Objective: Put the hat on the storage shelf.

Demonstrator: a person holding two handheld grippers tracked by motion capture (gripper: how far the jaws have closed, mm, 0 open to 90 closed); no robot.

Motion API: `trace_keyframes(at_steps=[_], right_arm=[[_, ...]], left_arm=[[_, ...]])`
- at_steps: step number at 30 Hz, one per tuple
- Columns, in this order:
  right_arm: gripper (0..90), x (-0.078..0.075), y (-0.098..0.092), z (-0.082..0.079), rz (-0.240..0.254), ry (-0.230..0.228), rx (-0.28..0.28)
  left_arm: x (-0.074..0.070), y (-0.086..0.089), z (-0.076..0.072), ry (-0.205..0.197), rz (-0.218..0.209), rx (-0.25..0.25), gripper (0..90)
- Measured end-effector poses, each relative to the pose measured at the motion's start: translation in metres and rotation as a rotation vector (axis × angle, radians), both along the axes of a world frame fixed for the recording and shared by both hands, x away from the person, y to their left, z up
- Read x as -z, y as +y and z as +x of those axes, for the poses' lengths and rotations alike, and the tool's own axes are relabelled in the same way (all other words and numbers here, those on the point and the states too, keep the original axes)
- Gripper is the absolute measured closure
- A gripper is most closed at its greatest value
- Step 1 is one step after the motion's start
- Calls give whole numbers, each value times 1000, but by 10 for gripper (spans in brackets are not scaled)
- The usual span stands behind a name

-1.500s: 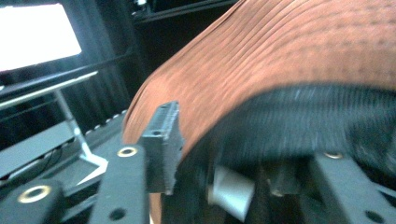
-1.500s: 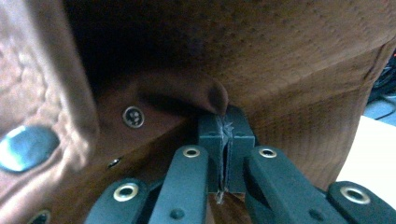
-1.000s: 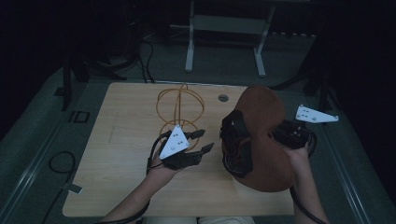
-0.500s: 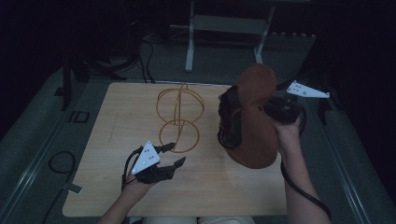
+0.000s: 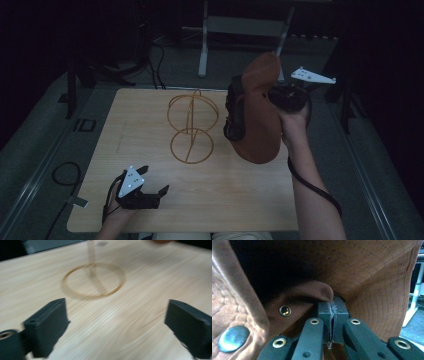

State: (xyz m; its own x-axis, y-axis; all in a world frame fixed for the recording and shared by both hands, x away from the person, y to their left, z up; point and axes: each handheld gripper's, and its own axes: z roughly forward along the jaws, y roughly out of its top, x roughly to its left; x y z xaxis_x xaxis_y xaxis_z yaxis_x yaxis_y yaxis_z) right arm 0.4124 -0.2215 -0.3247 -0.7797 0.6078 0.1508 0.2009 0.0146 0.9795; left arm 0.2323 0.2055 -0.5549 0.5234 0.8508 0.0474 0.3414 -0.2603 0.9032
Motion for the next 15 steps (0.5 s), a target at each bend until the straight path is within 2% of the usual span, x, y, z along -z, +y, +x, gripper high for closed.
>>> trace_keyframes(at_steps=[1, 4, 5, 6, 7, 8, 10, 11, 14, 15], right_arm=[[879, 0, 0, 0, 0, 0, 0], [878, -5, 10, 5, -7, 0, -5], [878, -8, 18, 7, -24, -1, -1], [878, -10, 22, 8, -28, -2, -3], [878, -10, 22, 8, -28, -2, -3], [878, -12, 26, 10, -27, -1, -7], [878, -18, 39, 14, -38, 0, -5], [878, -20, 44, 16, -38, -2, -4], [877, -25, 54, 18, -32, 7, -16], [877, -27, 66, 20, -32, 13, -39]], left_arm=[[0, 0, 0, 0, 0, 0, 32], [10, 16, -2, 49, 6, -96, 32], [13, 24, -5, 63, 17, -148, 32], [14, 28, -6, 67, 12, -169, 32], [14, 28, -6, 67, 12, -169, 32], [15, 33, -7, 74, 10, -191, 32], [15, 41, -8, 71, 5, -251, 32], [15, 50, -10, 72, -15, -298, 32], [15, 56, -11, 57, -27, -317, 32], [14, 58, -12, 50, -33, -329, 32]])
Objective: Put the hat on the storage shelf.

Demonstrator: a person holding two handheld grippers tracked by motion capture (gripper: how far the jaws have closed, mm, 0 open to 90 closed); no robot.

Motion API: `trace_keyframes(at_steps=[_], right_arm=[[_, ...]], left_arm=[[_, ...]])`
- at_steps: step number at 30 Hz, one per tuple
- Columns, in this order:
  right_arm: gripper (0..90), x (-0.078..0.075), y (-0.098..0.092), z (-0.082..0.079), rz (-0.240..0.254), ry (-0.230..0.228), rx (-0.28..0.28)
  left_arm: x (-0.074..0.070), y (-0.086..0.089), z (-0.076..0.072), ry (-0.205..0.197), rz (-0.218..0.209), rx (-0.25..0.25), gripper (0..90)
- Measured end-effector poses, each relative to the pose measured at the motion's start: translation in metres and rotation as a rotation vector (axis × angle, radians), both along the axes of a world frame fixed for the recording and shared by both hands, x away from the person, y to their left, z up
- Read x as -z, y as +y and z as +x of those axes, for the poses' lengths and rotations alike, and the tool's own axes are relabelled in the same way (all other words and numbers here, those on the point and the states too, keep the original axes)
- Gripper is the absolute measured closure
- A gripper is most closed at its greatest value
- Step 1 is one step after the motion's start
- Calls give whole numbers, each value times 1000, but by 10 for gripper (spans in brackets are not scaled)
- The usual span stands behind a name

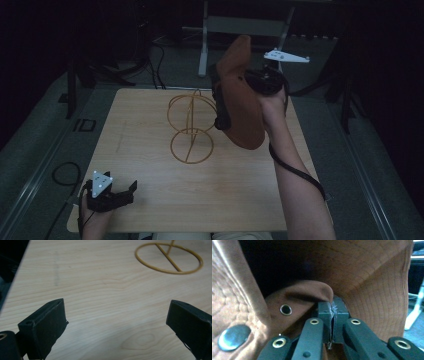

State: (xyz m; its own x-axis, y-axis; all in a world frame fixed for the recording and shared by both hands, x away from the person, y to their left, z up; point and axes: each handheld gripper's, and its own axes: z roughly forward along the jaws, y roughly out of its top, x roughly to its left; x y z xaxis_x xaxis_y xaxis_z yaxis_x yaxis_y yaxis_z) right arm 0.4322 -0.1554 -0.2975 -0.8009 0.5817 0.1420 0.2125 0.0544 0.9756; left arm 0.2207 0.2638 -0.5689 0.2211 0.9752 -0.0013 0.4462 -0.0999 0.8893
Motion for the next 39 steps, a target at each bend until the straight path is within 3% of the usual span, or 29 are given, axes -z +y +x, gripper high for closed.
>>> trace_keyframes(at_steps=[4, 6, 10, 17, 20, 23, 27, 29, 32, 35, 39], right_arm=[[876, 3, 22, 3, -21, 20, -46], [874, 11, 41, 4, -67, 31, -74], [872, 23, 62, 8, -126, 64, -85], [860, 39, 89, 11, -162, 98, -123], [824, 43, 98, 13, -180, 115, -139], [672, 46, 106, 14, -196, 118, -143], [395, 54, 119, 11, -217, 88, -137], [354, 56, 122, 10, -220, 80, -144], [230, 59, 127, 5, -248, 33, -147], [205, 60, 131, 2, -290, -4, -150], [195, 61, 135, -3, -353, -88, -148]], left_arm=[[-1, 7, -2, -21, -25, -42, 32], [0, 10, -2, -21, -33, -47, 32], [2, 11, -2, -20, -44, -50, 33], [4, 12, -2, -16, -57, -38, 33], [3, 12, -2, -20, -69, -34, 33], [4, 12, -2, -18, -60, -29, 33], [4, 13, -2, -15, -71, -27, 33], [4, 13, -2, -15, -71, -29, 33], [4, 14, -3, -21, -78, -36, 33], [5, 13, -2, -14, -79, -31, 33], [5, 13, -2, -14, -80, -28, 33]])
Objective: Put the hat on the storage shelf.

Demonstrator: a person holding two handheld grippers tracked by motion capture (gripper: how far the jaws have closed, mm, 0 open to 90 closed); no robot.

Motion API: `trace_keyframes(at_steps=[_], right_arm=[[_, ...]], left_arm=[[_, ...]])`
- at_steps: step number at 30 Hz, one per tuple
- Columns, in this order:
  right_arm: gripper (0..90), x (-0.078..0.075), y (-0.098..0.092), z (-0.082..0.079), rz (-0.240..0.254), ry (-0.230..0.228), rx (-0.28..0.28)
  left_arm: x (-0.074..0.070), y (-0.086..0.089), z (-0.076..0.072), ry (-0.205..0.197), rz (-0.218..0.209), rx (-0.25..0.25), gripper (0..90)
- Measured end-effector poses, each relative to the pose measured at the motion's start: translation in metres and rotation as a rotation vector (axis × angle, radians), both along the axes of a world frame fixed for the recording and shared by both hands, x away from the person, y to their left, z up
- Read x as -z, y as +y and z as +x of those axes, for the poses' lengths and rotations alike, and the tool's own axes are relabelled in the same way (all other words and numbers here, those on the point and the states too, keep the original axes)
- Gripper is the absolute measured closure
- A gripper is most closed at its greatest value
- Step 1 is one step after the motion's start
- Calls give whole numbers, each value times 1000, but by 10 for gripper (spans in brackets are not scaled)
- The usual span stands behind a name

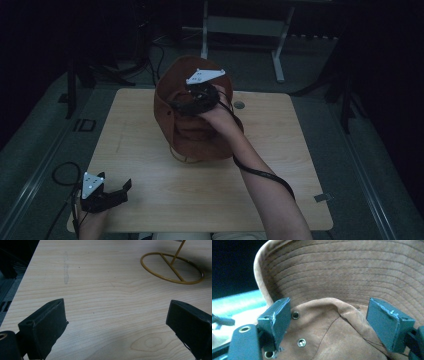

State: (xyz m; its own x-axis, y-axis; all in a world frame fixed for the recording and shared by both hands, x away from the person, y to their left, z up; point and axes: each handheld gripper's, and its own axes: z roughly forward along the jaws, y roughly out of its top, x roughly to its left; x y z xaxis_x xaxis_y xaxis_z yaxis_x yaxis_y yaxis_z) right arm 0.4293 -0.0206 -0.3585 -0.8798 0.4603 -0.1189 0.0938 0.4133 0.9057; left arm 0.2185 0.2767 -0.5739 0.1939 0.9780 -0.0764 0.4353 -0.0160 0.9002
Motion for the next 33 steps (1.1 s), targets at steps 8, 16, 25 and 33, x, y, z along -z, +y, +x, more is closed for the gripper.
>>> trace_keyframes(at_steps=[8, 16, 25, 33], right_arm=[[178, -9, -24, -6, 41, -27, 7], [169, -6, -53, -10, 71, -6, 37], [174, 6, -87, -22, 67, 46, 50], [174, 30, -113, -30, 48, 69, 65]], left_arm=[[1, -1, 1, 5, -7, 4, 33], [2, 0, 1, 6, -6, -5, 33], [2, -3, 2, 8, 5, -1, 33], [3, -5, 2, 12, 11, 0, 33]])
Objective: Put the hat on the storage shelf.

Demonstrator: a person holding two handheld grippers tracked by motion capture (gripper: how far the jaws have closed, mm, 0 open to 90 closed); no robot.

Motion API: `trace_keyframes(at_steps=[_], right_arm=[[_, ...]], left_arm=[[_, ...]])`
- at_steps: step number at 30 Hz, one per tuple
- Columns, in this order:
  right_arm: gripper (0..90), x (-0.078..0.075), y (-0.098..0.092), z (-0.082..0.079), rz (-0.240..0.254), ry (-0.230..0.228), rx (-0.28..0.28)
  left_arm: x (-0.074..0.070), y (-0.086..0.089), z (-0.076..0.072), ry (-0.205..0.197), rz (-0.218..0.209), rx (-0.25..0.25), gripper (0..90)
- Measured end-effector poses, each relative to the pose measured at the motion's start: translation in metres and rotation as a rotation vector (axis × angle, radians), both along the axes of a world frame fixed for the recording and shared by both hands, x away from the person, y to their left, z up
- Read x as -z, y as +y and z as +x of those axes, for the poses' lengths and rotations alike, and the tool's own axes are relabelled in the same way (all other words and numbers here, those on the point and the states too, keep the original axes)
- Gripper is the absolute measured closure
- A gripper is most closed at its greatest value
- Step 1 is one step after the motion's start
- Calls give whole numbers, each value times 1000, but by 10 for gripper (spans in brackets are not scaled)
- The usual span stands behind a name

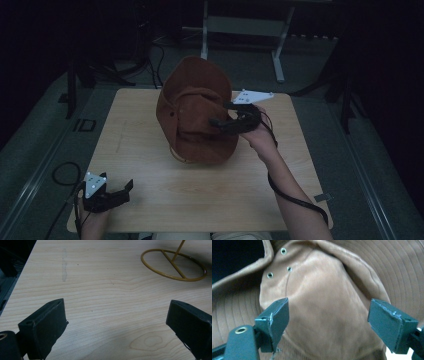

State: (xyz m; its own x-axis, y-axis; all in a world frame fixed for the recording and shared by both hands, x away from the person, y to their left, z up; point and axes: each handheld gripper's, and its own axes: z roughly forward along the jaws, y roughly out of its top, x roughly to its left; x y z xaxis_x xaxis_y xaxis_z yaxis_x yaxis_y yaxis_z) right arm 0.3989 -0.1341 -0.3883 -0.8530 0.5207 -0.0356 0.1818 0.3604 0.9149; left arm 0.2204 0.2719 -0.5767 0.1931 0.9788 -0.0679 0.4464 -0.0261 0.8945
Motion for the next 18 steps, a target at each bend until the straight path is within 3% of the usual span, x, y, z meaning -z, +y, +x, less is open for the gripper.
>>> trace_keyframes(at_steps=[10, 13, 18], right_arm=[[174, 26, -40, -17, 27, 27, 25], [174, 36, -52, -23, 15, 24, 31], [174, 59, -68, -29, 26, 65, 57]], left_arm=[[1, -2, 1, 4, 10, 1, 33], [0, -3, 0, 6, 20, 9, 33], [1, -4, 1, 7, 21, 8, 33]])
